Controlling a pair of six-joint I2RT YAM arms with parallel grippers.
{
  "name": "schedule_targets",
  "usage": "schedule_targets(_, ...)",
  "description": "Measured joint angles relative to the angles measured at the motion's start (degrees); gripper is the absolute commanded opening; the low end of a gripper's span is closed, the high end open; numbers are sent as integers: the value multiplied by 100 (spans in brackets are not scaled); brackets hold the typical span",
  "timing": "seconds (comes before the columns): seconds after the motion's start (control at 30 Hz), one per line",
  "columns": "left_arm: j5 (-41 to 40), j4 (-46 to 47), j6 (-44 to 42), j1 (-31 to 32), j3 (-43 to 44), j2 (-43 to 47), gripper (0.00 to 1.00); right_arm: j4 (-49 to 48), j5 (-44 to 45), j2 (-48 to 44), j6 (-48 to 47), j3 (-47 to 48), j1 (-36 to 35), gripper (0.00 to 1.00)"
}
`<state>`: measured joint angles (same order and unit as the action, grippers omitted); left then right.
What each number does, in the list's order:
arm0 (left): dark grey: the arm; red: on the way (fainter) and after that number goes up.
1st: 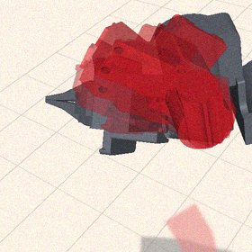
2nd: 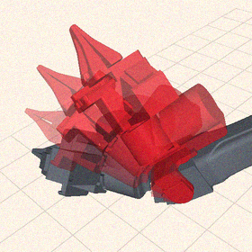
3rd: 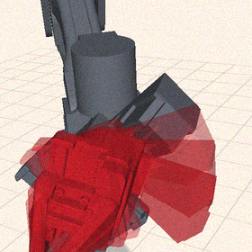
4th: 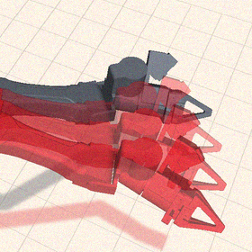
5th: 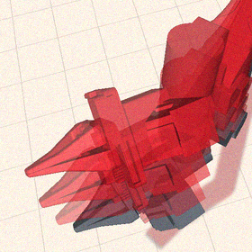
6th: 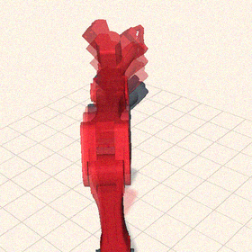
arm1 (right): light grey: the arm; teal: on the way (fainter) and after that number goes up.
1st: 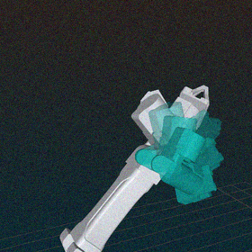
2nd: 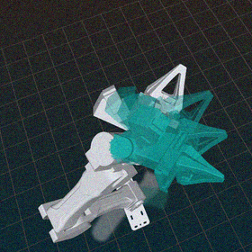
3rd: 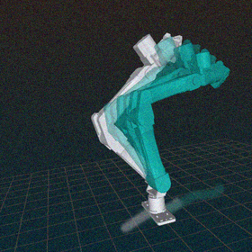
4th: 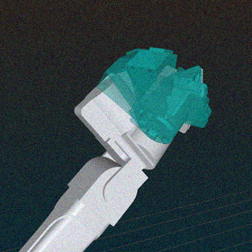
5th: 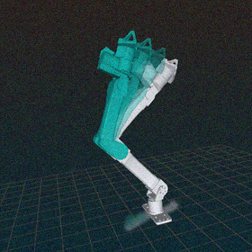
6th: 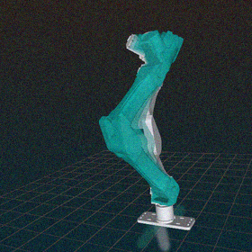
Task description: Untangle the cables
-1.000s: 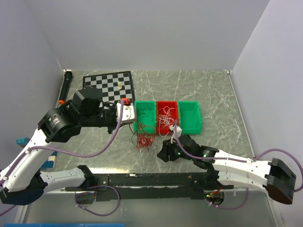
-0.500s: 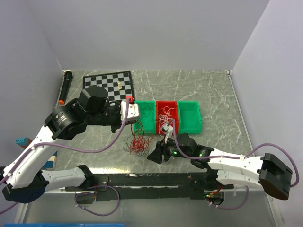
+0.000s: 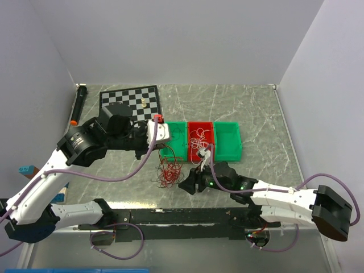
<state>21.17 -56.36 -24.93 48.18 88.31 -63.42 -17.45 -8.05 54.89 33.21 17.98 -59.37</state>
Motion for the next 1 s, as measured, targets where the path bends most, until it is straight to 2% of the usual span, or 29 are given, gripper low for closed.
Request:
schedule_targets(0.13, 2, -2, 63, 0, 55, -114, 1, -33, 278, 50, 7, -48, 0, 66)
schedule_targets(0.37, 7, 4, 111, 0, 387, -297, 1, -122, 376, 726, -31, 125, -11, 66)
schedule_targets(0.5, 20, 37, 173, 0, 463, -308, 1, -238, 387, 730, -52, 127, -20, 62)
schedule_targets(0.57, 31, 39, 190, 0, 466, -315, 1, -308, 396, 713, -50, 127, -28, 54)
schedule_targets(0.87, 50, 44, 219, -37, 509, -393, 1, -568, 509, 549, 20, 127, -39, 1)
schedule_targets(1.0, 50, 44, 216, -48, 538, -393, 1, -511, 592, 494, 39, 125, -39, 0)
